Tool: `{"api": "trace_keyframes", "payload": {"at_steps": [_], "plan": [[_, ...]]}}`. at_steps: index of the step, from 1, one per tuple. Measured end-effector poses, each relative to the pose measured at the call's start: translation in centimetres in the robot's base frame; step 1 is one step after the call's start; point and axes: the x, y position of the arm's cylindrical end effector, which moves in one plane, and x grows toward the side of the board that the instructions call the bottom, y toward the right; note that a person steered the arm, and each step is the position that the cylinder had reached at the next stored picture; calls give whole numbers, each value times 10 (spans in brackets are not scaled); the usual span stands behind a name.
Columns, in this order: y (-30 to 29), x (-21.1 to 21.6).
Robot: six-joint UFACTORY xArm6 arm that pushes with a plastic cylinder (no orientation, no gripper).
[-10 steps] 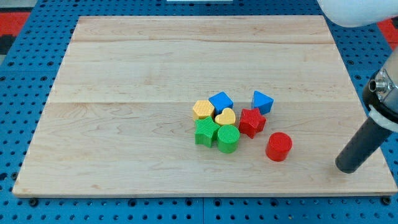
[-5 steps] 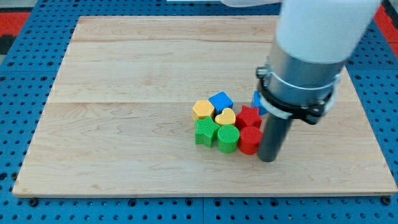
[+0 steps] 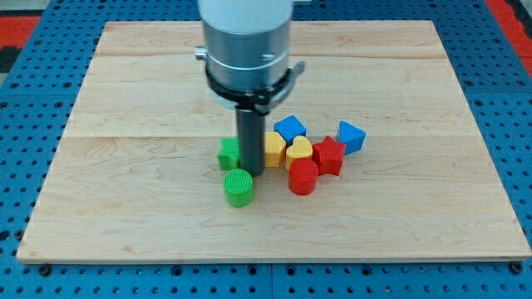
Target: Place green star at center top of board
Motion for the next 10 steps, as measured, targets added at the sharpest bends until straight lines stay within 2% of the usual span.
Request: {"api": "trace_keyframes", "payload": {"at_steps": [2,3,4,5,7,9,10], "plan": [[-40,-27],[-52,-5],[-97,-8],[-68,-46],[34,-115],[54,-202],[45,-224]]}}
